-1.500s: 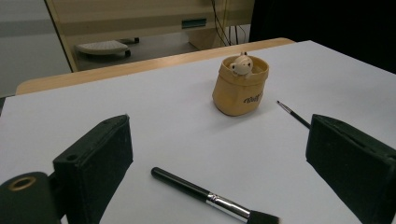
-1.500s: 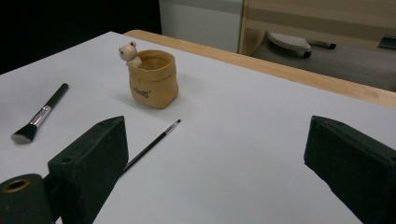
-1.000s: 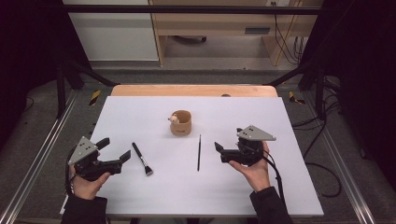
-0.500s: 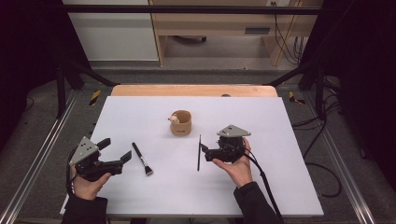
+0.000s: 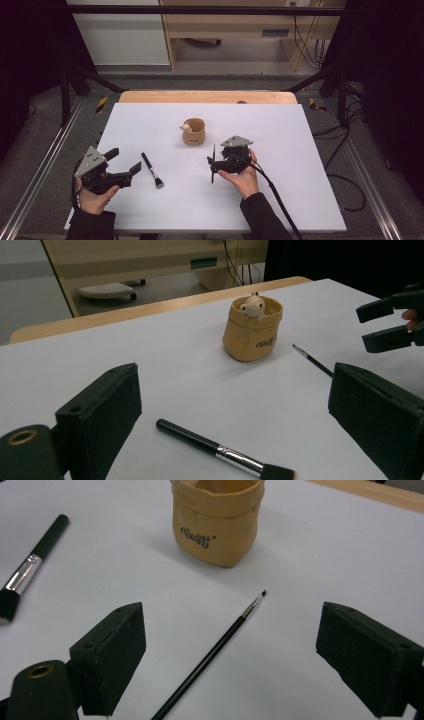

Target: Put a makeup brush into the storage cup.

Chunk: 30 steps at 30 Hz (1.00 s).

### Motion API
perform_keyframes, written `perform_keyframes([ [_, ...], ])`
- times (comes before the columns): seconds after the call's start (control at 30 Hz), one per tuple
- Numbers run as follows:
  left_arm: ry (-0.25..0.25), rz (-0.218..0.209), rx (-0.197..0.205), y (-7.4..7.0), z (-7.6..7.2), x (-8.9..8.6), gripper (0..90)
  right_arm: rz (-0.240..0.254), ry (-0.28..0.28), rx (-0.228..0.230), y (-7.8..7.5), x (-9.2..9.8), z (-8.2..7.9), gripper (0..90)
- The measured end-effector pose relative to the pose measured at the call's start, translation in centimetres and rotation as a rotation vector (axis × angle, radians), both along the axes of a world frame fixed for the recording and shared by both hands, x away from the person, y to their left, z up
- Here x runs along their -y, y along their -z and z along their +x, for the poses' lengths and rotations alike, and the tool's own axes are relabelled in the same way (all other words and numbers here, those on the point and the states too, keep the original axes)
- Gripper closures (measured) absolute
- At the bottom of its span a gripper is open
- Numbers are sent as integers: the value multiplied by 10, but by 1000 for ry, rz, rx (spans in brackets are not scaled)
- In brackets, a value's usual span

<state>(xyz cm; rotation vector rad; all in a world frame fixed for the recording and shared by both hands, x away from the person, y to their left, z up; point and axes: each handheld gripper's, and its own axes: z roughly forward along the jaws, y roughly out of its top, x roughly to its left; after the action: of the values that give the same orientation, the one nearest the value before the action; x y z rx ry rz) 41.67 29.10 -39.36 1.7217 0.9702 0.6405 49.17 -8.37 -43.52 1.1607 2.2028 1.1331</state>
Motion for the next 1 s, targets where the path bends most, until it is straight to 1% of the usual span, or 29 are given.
perform_keyframes([
  [0.1,0,-3,0,0,0,0,63,-8,14,-28,6,-4,3,134],
  [0.23,0,2,1,0,0,0,63,-5,10,-35,11,-7,6,153],
  [0.3,0,2,2,0,-1,1,63,0,14,-50,14,-9,7,157],
  [0.33,0,4,1,0,0,1,63,-13,12,-56,17,-10,9,159],
  [0.43,1,10,0,0,0,1,63,-25,12,-59,20,-10,10,169],
  [0.57,1,7,1,0,0,2,63,-37,12,-76,26,-13,14,222],
  [0.6,1,8,1,0,0,2,63,-37,12,-76,26,-13,14,222],
  [0.63,1,9,0,0,0,2,63,-44,2,-88,29,-14,15,246],
  [0.67,1,9,0,0,0,2,63,-44,2,-88,29,-14,15,246],
  [0.7,1,9,1,0,0,2,64,-53,2,-96,31,-15,15,272],
  [0.73,1,9,1,0,0,2,64,-53,2,-96,31,-15,15,272],
  [0.77,0,11,0,0,0,2,64,-60,-1,-104,33,-16,16,297],
  [0.83,0,11,0,0,0,2,64,-75,-16,-101,35,-16,16,320],
  [0.87,0,10,1,0,0,2,64,-76,-13,-109,35,-18,16,331],
  [1.0,0,11,1,0,0,2,64,-100,-24,-105,37,-18,16,373],
])
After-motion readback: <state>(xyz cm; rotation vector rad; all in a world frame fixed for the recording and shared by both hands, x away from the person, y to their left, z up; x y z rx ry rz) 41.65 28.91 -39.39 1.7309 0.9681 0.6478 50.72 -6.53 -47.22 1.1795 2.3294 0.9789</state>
